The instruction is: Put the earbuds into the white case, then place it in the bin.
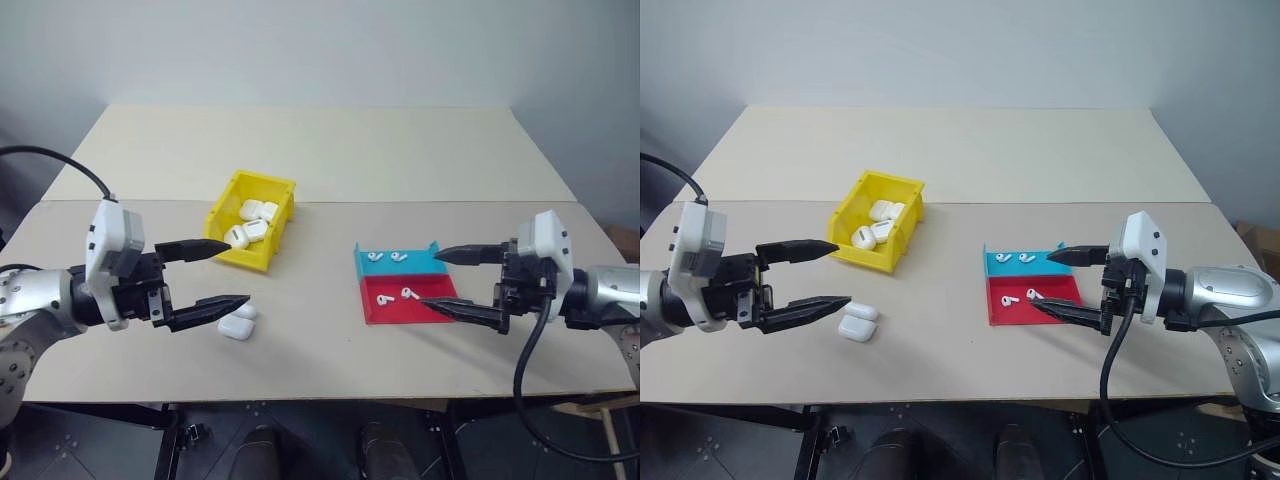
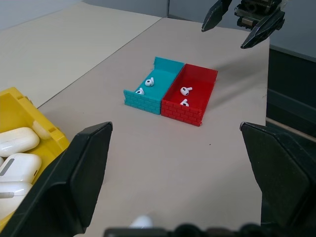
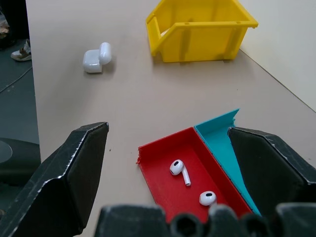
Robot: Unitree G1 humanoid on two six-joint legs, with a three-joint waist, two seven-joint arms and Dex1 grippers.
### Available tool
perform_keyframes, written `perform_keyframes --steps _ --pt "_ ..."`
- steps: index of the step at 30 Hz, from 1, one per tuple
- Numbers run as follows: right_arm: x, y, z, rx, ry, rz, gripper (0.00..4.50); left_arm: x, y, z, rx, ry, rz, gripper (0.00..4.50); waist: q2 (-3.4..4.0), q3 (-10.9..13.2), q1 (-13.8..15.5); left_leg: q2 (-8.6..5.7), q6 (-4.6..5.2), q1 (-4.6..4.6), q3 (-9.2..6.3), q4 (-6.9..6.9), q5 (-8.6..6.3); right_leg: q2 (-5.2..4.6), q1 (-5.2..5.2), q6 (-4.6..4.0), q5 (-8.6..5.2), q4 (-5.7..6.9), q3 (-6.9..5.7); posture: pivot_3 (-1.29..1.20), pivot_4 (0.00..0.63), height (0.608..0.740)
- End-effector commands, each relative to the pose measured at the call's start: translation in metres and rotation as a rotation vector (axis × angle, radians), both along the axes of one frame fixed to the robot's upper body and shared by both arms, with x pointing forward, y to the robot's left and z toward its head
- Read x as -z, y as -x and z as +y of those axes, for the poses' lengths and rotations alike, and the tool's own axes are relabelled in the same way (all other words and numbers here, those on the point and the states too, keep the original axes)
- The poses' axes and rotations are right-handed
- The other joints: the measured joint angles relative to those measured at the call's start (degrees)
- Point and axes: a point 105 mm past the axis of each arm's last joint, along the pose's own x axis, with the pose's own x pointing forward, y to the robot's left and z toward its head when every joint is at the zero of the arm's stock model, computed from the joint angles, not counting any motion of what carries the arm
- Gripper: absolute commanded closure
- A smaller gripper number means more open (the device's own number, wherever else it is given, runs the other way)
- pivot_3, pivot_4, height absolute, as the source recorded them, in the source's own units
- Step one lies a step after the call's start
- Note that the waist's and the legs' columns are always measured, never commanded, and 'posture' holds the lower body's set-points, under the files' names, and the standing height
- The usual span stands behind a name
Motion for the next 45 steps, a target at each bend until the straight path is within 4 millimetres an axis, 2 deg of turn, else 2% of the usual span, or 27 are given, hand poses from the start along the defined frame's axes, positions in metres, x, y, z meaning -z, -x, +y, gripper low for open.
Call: perform_keyframes --steps 1,3,9,17,21,24,28,31,34,42,45 --pt "-0.018 0.005 0.006 -0.038 -0.016 -0.059 0.02 -0.011 0.002 -0.001 -0.008 0.000 -0.047 0.00 0.00 0.0 0.0 0.00 0.00 0.00 0.00 0.00 0.00 0.00 0.00 0.00 0.00 0.00 0.00 0.00 0.150 0.740" --pt "-0.018 0.004 0.006 -0.037 -0.017 -0.059 0.02 -0.012 -0.003 0.000 -0.049 -0.001 -0.048 0.00 0.00 0.0 0.0 0.00 0.00 0.00 0.00 0.00 0.00 0.00 0.00 0.00 0.00 0.00 0.00 0.00 0.150 0.740" --pt "-0.018 0.003 0.006 -0.029 -0.025 -0.051 0.02 -0.011 0.004 0.001 -0.037 -0.072 -0.040 0.00 0.00 0.0 0.0 0.00 0.00 -0.02 0.00 -0.01 0.00 0.00 -0.02 0.00 0.00 -0.01 0.00 0.00 0.150 0.740" --pt "-0.022 -0.001 0.005 -0.006 -0.019 -0.029 0.02 -0.018 -0.004 0.012 -0.228 -0.291 -0.030 0.00 0.00 0.0 0.0 0.01 0.00 0.00 0.00 -0.02 0.00 0.01 -0.03 0.00 0.00 0.00 0.01 0.00 0.150 0.740" --pt "-0.021 0.003 0.003 -0.005 -0.005 -0.015 0.02 -0.014 0.000 0.018 -0.272 -0.406 0.227 0.00 -0.09 0.1 0.2 0.01 0.00 -0.04 -0.02 -0.02 0.00 0.01 -0.06 0.00 -0.01 0.02 -0.01 0.00 0.150 0.740" --pt "-0.019 0.005 0.002 -0.003 0.002 -0.005 0.02 -0.011 0.003 0.020 -0.307 -0.478 0.343 0.00 -0.07 0.0 0.2 0.00 0.00 0.00 0.02 -0.05 0.00 0.00 -0.05 0.01 -0.02 0.01 0.01 0.00 0.150 0.740" --pt "-0.018 0.006 0.004 -0.011 0.010 -0.001 0.02 -0.002 -0.011 0.031 -0.428 -0.505 0.543 0.00 -0.07 0.0 0.2 -0.01 0.00 0.00 0.01 -0.05 0.00 0.03 -0.03 0.01 -0.02 0.02 0.02 0.00 0.150 0.740" --pt "-0.018 0.004 0.004 -0.005 0.017 0.002 0.02 0.000 -0.025 0.027 -0.459 -0.489 0.597 0.00 -0.08 0.0 0.2 -0.02 0.00 0.08 -0.02 -0.01 0.00 0.03 0.05 0.01 -0.02 0.08 0.02 0.00 0.150 0.740" --pt "-0.017 0.004 0.004 -0.001 0.026 0.006 0.02 0.002 -0.021 0.019 -0.422 -0.514 0.655 0.00 -0.11 0.1 0.0 -0.02 0.00 -0.06 -0.04 -0.02 -0.01 0.02 -0.06 0.01 -0.01 0.02 0.02 0.00 0.150 0.740" --pt "-0.015 0.008 0.005 -0.010 0.034 0.017 0.02 0.025 -0.011 0.011 -0.435 -0.651 0.794 0.00 -0.13 0.1 0.1 -0.02 0.03 -0.05 -0.06 0.05 -0.02 0.00 -0.05 0.02 -0.02 0.08 0.03 0.00 0.150 0.740" --pt "-0.013 0.009 0.005 -0.009 0.030 0.025 0.02 0.034 -0.014 0.010 -0.469 -0.701 0.836 0.00 -0.13 0.1 0.3 -0.02 0.03 -0.02 -0.07 0.08 -0.02 0.00 -0.03 0.02 -0.02 0.13 0.03 0.00 0.150 0.740"
